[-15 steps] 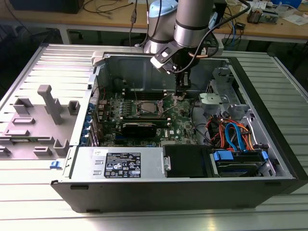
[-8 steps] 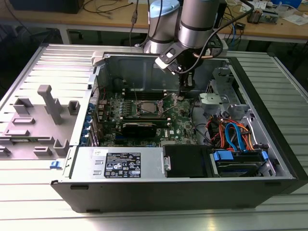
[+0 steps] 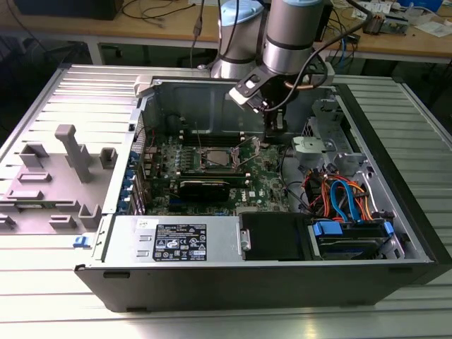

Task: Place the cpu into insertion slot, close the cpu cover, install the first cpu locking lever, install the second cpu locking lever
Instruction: 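Close the cpu cover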

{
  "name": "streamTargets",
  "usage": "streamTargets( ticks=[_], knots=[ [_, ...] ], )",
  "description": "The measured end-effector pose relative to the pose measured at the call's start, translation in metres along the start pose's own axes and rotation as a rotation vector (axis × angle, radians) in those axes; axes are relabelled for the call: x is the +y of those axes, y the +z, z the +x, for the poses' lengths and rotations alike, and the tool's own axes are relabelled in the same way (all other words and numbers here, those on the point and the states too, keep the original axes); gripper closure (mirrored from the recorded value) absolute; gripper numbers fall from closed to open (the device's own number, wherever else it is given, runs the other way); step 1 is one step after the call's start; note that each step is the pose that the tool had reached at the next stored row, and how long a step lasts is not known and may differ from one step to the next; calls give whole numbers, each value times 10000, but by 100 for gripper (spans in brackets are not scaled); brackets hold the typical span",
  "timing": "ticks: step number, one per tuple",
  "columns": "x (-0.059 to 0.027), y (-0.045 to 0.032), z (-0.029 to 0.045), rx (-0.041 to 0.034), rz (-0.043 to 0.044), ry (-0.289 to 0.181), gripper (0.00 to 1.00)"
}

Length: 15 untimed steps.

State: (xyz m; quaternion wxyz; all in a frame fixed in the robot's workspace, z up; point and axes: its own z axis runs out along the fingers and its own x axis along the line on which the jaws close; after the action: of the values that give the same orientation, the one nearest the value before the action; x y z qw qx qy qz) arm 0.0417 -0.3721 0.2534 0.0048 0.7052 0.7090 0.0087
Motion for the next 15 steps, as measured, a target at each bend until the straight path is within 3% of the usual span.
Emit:
streamTargets(
  ticks=[8,15],
  knots=[
    [-2,108,0,1,14,-5,89],
    [-60,119,-2,4,26,-49,89]
  ],
)
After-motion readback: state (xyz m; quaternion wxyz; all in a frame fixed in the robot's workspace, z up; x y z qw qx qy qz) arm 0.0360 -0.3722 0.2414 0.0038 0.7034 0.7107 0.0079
